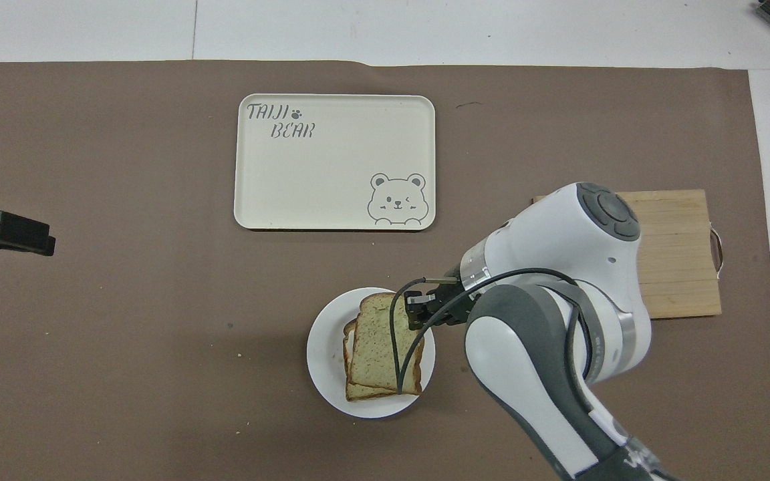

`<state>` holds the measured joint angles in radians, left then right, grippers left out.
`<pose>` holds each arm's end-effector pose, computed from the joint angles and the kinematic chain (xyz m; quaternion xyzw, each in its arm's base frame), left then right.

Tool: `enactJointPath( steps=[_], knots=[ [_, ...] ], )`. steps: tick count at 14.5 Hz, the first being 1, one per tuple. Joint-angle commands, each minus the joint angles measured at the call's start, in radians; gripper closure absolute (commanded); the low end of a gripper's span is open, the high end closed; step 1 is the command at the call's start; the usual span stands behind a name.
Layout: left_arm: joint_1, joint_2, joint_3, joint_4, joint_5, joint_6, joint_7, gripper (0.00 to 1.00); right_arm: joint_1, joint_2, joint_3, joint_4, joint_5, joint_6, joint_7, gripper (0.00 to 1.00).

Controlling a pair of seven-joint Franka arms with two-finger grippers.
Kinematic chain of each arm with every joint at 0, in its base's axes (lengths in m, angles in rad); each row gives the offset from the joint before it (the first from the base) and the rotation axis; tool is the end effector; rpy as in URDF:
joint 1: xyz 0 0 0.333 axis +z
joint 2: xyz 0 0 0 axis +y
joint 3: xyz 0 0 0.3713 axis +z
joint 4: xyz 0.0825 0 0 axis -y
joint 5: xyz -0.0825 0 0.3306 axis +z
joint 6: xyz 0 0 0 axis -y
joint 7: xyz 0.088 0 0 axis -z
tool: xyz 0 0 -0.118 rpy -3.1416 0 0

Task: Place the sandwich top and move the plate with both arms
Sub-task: 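Carry the bread slice with the right gripper over the egg toast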

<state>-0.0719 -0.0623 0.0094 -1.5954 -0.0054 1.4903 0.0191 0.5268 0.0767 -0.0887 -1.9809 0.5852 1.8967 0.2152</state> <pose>0.4684 -0.0298 0.6820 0.9989 -0.0410 -0.0215 0.0025 0.4471 0.2618 0.4967 -0.9621 0.0071 0.1564 0.2233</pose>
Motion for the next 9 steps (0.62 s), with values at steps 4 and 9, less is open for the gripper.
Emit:
enactJointPath(
  steps=[4, 9],
  knots=[
    [0.001, -0.007, 0.001, 0.003, 0.010, -0.015, 0.004, 0.00, 0.064, 0.012, -0.002, -0.058, 0.068, 0.097, -0.013, 1.00],
    [0.001, -0.007, 0.001, 0.003, 0.010, -0.015, 0.004, 0.00, 0.071, 0.031, -0.002, -0.105, 0.076, 0.122, -0.131, 1.00]
  ],
)
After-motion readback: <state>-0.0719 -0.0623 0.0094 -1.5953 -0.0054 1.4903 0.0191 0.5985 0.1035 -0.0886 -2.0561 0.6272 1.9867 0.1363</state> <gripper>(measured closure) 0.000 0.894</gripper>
